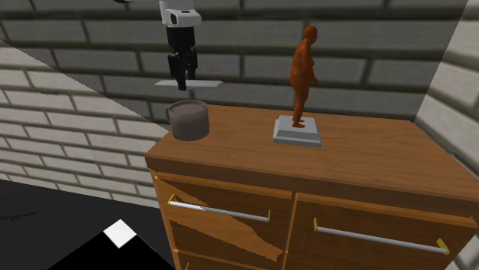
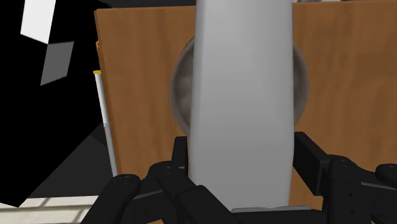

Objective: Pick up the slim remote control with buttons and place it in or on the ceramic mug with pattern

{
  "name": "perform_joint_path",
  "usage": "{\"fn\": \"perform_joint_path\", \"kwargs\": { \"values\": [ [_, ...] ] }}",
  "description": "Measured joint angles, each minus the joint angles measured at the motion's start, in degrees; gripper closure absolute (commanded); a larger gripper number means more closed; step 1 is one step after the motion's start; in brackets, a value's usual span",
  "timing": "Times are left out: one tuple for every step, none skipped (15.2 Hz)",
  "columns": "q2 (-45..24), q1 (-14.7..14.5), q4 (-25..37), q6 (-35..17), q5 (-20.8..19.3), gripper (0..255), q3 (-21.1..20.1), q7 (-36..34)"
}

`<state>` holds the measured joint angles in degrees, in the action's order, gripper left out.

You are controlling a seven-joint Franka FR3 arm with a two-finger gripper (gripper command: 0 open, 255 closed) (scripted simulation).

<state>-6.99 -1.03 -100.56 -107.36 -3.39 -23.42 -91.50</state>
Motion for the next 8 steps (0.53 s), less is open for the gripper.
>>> {"fn": "perform_joint_path", "kwargs": {
  "values": [
    [-1.45,-0.92,1.85,0.57,-0.67,255,-0.54,-1.55],
    [-2.17,-1.95,2.95,1.09,-1.08,255,-1.17,-3.25],
    [-3.46,-2.66,4.08,1.04,-1.68,255,-1.49,-4.37],
    [-4.2,-3.01,4.38,0.7,-2.02,255,-1.6,-4.94],
    [-4.6,-3.2,4.34,0.32,-2.22,255,-1.66,-5.28],
    [-4.82,-3.29,3.95,-0.27,-2.34,255,-1.67,-5.49],
    [-4.88,-3.32,3.23,-1.03,-2.39,255,-1.68,-5.62],
    [-5.04,-3.3,2.75,-1.66,-2.47,255,-1.64,-5.63]
  ]
}}
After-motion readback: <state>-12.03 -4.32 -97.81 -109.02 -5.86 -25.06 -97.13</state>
